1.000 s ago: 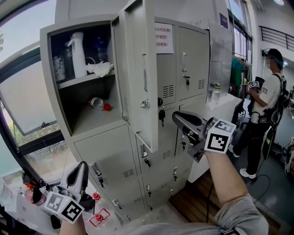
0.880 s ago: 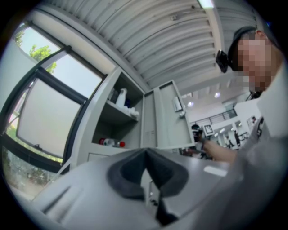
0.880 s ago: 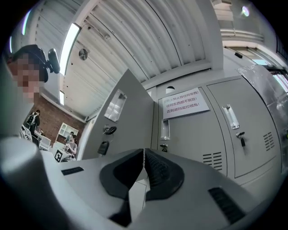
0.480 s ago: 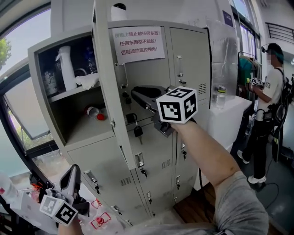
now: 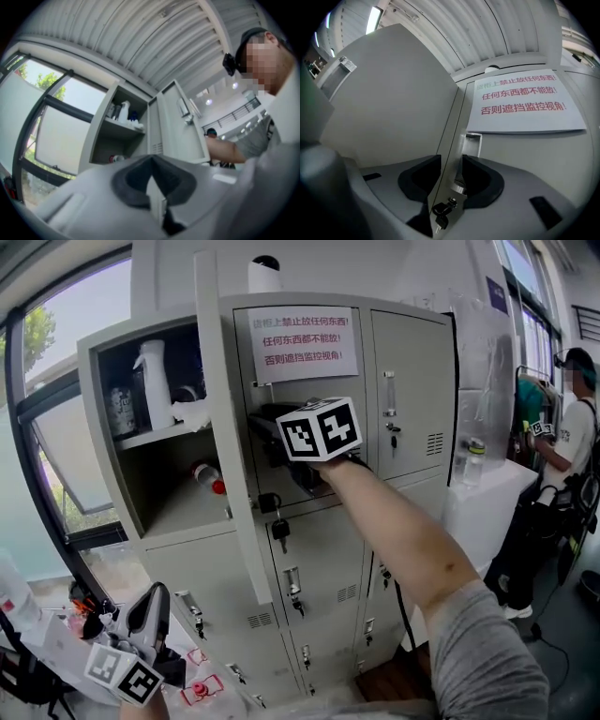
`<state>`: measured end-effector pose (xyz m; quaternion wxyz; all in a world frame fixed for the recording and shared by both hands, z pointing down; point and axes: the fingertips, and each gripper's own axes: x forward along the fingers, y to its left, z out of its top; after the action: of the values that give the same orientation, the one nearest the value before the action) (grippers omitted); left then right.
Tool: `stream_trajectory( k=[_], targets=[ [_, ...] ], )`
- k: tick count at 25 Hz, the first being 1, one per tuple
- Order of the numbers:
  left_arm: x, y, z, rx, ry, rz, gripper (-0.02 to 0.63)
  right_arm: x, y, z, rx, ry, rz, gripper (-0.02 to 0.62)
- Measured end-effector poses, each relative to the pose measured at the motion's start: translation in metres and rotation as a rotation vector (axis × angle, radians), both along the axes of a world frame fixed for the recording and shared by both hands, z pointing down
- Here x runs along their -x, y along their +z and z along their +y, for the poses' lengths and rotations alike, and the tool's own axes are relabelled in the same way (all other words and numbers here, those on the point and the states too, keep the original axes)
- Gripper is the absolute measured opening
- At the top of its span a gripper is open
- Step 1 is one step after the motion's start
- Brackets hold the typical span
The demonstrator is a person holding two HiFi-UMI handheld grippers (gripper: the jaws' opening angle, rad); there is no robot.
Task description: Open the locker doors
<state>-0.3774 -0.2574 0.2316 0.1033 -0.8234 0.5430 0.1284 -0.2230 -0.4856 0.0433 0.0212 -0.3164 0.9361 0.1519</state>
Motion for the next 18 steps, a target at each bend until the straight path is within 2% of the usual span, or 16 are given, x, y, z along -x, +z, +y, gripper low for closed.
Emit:
stream_trajectory(
  k=[8,13,18],
  targets=[
    [0.012,0.009,0.007,0.01,-0.022,0.016,0.0,0.009,-0.009,-0.004,0.024,0.009,-0.004,0.132],
    [0.013,0.007,0.011,0.006,-0.039,-0.004,0.0,0.009,-0.01,-0.004,0.067,-0.036,-0.014,0.132],
    [0.011,0.011,0.013,0.003,-0.019,0.005,0.0,0.01,-0.009,-0.004,0.116,-0.081,-0.031,0.132]
  ],
)
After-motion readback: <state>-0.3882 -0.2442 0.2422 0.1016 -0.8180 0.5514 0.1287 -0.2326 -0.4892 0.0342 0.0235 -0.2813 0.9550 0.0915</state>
